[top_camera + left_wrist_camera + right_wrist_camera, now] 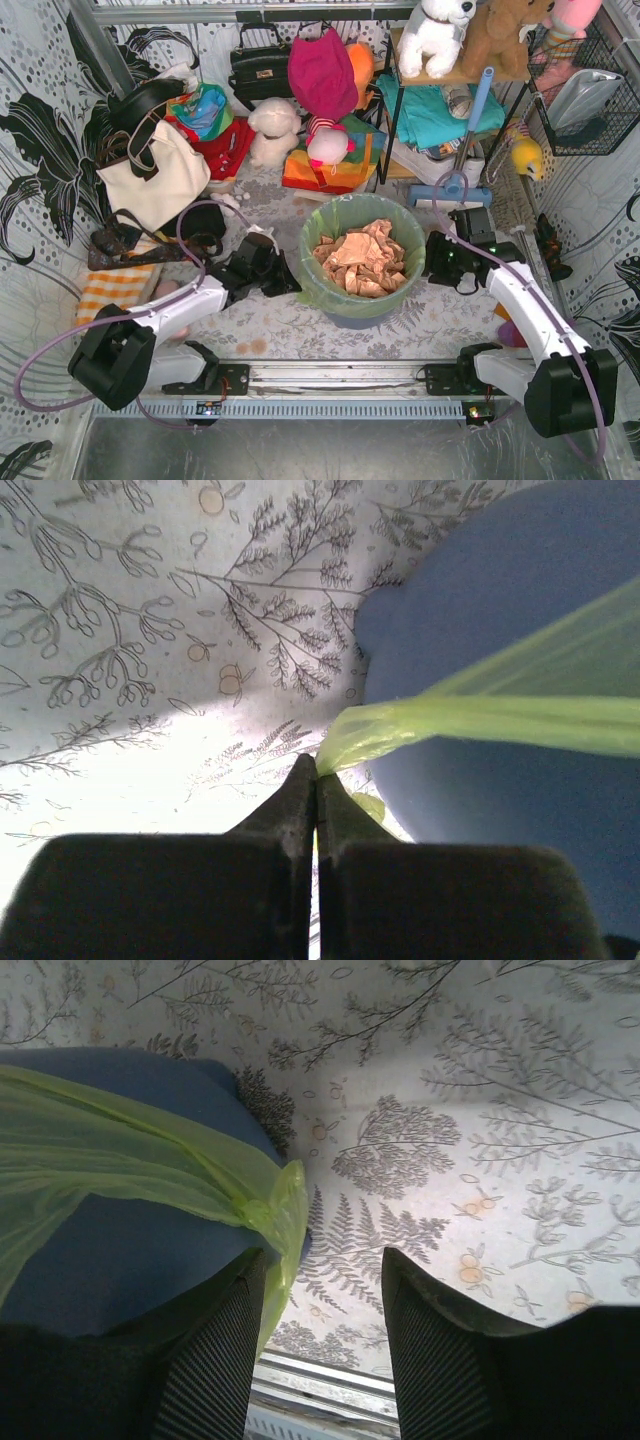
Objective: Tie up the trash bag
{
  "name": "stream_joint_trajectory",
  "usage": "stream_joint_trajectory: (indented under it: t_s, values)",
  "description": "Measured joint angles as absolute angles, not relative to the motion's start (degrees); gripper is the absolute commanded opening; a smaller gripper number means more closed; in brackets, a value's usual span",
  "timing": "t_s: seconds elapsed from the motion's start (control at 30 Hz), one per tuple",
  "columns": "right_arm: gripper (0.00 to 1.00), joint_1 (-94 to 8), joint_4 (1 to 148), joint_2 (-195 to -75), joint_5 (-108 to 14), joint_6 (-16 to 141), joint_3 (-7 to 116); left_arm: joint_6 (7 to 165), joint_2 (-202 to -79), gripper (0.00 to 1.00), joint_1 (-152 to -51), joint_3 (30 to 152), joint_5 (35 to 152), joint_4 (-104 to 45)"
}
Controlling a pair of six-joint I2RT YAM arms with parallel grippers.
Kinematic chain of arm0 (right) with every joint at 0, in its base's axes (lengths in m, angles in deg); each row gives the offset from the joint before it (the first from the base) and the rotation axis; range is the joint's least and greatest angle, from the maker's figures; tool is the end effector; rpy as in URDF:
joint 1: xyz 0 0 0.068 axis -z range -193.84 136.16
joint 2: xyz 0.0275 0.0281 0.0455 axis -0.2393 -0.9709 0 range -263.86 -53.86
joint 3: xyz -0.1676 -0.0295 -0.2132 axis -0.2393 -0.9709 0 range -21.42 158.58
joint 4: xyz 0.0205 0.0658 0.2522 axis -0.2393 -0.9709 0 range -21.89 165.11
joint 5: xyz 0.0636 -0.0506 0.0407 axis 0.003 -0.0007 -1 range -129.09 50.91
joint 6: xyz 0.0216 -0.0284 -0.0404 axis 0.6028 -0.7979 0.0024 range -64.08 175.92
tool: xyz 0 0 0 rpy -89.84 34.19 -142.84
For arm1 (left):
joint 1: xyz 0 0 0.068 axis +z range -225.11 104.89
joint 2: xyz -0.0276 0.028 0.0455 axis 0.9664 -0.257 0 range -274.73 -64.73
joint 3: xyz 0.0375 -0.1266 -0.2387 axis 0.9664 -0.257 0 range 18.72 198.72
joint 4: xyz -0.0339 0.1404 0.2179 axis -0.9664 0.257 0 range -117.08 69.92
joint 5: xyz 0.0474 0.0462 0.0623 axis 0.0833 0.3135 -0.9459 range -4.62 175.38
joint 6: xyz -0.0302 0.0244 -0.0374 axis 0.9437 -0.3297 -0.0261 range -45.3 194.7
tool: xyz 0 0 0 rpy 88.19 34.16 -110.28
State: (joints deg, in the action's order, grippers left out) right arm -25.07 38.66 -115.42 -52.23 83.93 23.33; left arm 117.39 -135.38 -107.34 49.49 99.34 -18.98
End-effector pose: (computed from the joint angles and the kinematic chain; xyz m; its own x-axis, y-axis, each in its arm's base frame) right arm 0.2055 0.0491 0.2452 -0.8456 0.2984 -0.4426 0.0839 0.8931 0.4419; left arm 0.1913 -0.1307 0.1709 -0.9054 -0.2070 -0.3706 0.0547 0.8088 -0.5855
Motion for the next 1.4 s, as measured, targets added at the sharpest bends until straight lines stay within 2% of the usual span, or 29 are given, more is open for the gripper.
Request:
stream_joint_trajectory:
  t_s: [0.13,0.33,0.57,0.83,1.07,1.4]
  values:
    - [0.48,-27.4,43.6,-115.4,-54.2,86.7,20.5,115.6,-134.5,0.01,-105.6,50.9,98.4,-16.6]
    - [0.47,-37.2,50.5,-116.9,-54.0,92.2,20.3,112.4,-133.9,0.00,-99.0,51.8,98.2,-11.8]
    - [0.47,-43.7,54.5,-117.2,-52.0,97.6,20.3,107.6,-134.1,0.00,-94.7,57.6,98.0,-6.7]
    - [0.47,-44.1,56.0,-114.0,-48.3,100.2,15.1,104.7,-135.0,0.00,-93.4,60.7,98.4,-3.9]
    - [0.48,-44.1,63.7,-113.9,-50.0,101.8,7.7,104.4,-136.6,0.00,-93.4,61.2,99.5,-3.0]
    - [0.50,-44.1,68.7,-114.9,-51.9,100.5,9.0,104.4,-138.1,0.00,-93.4,62.8,100.0,-2.2]
